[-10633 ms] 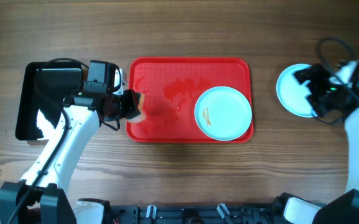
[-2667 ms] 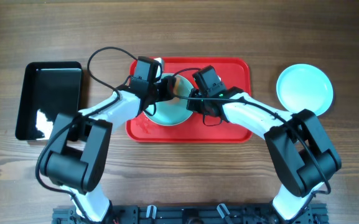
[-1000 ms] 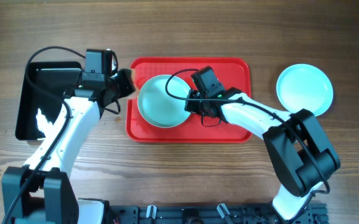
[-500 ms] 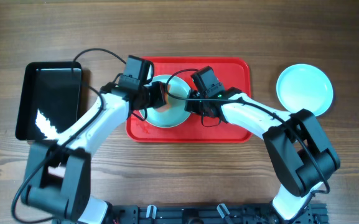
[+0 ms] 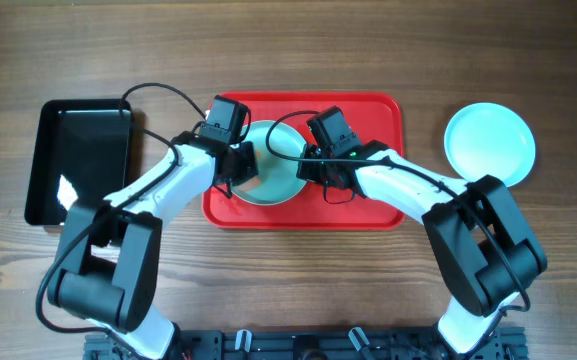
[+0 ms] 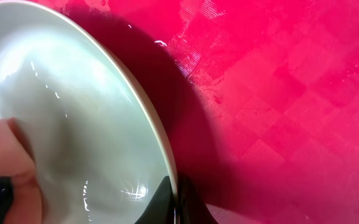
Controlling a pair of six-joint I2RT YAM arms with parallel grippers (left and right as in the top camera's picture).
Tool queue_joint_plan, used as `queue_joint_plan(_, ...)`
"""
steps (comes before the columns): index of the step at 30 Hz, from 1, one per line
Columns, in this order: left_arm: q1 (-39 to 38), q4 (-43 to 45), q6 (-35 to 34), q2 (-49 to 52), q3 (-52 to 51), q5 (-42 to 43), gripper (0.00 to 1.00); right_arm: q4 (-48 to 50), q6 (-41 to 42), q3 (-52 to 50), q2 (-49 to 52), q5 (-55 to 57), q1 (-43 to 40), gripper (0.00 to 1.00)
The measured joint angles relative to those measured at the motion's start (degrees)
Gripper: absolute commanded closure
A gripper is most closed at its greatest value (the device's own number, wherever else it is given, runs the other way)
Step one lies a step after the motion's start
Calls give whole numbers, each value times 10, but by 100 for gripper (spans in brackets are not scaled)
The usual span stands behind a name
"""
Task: Clean dirty plates on tray and stack at the side
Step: 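Scrub the plate's sauce smear with the sponge while the right gripper holds it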
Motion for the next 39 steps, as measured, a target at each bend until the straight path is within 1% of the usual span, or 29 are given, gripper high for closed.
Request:
queue_joint_plan(7, -11, 15, 40, 11, 4, -63, 96, 0, 2, 0, 0, 0, 0, 96)
queue_joint_plan(12, -10, 54, 63, 18, 4, -107, 96, 0, 6, 0, 0, -1, 0, 96)
queue_joint_plan(16, -10, 88, 72, 23, 2, -124, 96, 0, 10, 0, 0, 0, 0, 96)
queue_joint_plan(39, -15, 296, 81, 81, 0, -127, 96, 5, 27, 1, 0, 26, -5, 96)
